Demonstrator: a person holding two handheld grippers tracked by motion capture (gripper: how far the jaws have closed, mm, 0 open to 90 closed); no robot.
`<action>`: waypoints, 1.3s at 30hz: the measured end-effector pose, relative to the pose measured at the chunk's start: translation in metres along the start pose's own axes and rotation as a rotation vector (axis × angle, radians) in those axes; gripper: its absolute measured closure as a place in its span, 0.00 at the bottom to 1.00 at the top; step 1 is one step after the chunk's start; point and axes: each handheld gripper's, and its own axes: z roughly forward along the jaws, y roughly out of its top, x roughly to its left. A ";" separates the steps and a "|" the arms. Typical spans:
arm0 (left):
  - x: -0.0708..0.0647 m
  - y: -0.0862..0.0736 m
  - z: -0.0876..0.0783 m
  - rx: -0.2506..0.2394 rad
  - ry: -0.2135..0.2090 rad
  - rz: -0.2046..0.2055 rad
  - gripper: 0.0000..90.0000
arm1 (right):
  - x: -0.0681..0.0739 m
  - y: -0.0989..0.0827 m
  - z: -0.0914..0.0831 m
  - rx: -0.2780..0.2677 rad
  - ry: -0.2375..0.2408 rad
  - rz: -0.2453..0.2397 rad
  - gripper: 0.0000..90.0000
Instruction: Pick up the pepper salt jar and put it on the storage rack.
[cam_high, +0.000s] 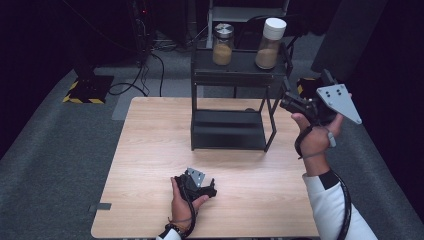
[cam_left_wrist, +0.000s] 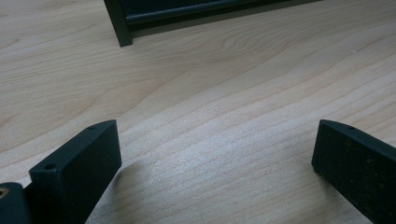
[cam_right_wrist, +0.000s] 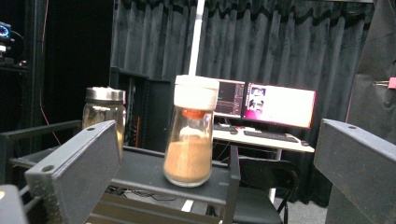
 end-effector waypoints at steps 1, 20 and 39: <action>0.000 0.000 0.000 0.000 0.000 0.000 0.01 | 0.002 -0.003 -0.003 -0.002 -0.014 -0.008 0.00; 0.000 0.000 0.000 -0.001 0.001 0.006 0.01 | 0.006 -0.044 -0.038 0.023 -0.039 -0.013 0.00; 0.000 0.000 0.000 0.000 -0.001 0.002 0.01 | 0.007 -0.078 -0.057 0.090 -0.047 0.000 0.00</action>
